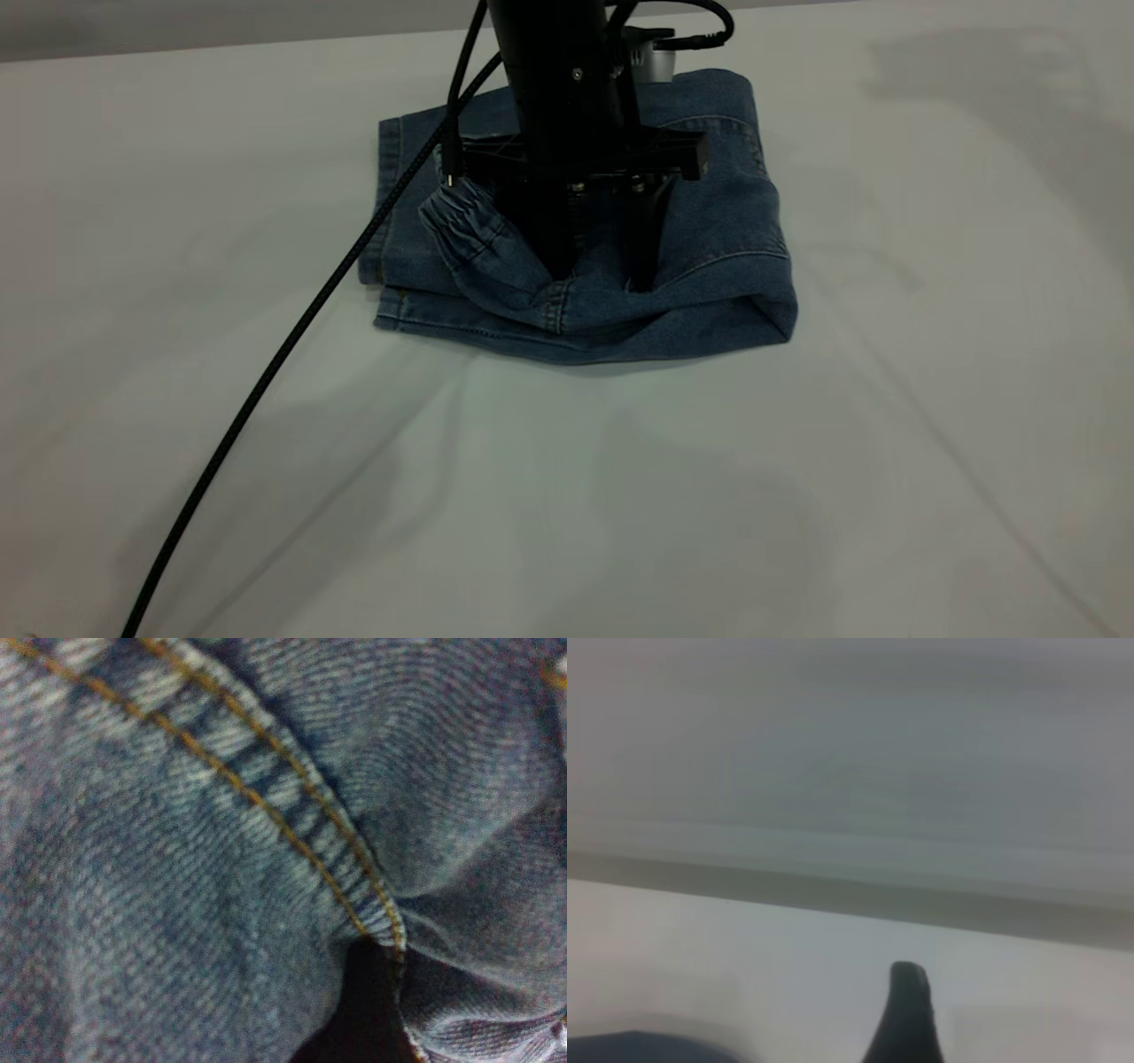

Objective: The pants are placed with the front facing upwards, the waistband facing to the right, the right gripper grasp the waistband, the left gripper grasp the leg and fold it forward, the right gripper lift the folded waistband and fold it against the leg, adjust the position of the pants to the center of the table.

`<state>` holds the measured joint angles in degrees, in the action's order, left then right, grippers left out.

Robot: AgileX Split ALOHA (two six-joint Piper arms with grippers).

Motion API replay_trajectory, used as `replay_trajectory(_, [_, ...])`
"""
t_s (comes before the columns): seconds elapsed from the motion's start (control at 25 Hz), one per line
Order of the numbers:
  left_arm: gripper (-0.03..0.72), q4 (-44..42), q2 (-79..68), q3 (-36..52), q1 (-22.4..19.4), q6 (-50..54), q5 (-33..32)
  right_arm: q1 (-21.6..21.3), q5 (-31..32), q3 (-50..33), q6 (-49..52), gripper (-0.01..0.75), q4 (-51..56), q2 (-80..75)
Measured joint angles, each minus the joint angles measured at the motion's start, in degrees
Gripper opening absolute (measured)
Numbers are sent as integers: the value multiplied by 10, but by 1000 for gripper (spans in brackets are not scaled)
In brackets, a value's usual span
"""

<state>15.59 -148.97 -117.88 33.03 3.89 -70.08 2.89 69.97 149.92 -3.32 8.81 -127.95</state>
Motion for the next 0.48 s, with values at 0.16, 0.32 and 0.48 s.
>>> replay_trajectory(0.16, [479,1,0,0,0,-2,0,0,0,0,0,513,0,0])
replay_trajectory(0.32, [479,-1,8,1,0,-13,0,0,0,0,-1,513,0,0])
replay_trajectory(0.48, [479,-2,36,2,-1,-27,4,0,0,0,-1,513,0,0])
